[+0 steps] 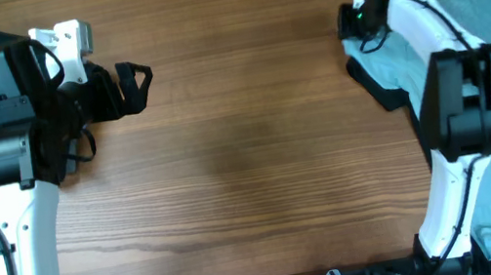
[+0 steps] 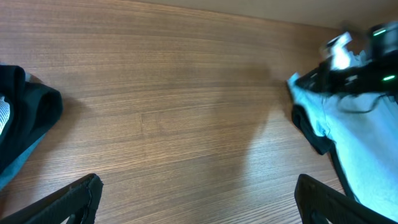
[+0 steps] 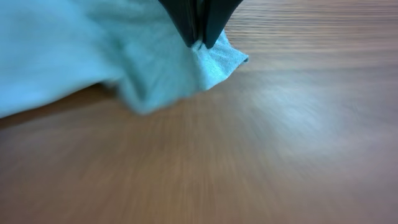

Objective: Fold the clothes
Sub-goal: 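Reach the right gripper to the light blue T-shirt and grasp it, then drag the T-shirt leftward with the right gripper toward table center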

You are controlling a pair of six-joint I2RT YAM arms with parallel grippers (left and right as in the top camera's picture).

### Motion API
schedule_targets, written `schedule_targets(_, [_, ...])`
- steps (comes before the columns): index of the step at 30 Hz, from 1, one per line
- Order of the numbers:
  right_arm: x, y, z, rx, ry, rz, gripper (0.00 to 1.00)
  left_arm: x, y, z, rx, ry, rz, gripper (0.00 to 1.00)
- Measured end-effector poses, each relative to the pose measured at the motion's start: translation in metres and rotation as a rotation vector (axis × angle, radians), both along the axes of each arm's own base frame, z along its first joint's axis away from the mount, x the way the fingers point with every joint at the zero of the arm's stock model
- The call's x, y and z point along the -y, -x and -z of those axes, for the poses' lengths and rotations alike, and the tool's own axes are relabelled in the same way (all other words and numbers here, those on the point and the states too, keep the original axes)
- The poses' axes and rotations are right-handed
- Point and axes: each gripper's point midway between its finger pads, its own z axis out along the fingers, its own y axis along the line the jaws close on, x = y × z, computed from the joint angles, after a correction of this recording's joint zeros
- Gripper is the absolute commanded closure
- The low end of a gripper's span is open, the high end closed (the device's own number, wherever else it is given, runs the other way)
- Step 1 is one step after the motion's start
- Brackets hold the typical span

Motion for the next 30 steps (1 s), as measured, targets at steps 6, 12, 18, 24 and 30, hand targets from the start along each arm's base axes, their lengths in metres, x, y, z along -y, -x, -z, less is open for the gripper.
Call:
schedule_targets(6, [0.005,-0.016,-0.211,0.469,0.019,-0.02,0.95,0.0,0.013,-0.027,0.09,-0.003,0.0,0.0])
schedule_targets(12, [-0.096,0.042,-0.282,0.538,-0.144,-0.276,0.93,0.0,0.062,-0.09,0.304,-0.018,-0.01,0.0])
schedule_targets(18, [-0.366,0.21,-0.221,0.255,-0.346,-0.957,0.2,-0.03,0.124,-0.151,0.564,-0.125,-0.185,0.0])
schedule_targets(24, [-0.426,0.287,-0.18,0.236,-0.16,-1.156,0.09,-0.047,0.125,-0.157,0.587,-0.172,-0.274,0.0])
schedule_targets(30, [-0.286,0.146,-0.246,0.399,-0.101,-0.641,0.09,-0.036,0.068,-0.116,0.41,-0.148,-0.198,0.0])
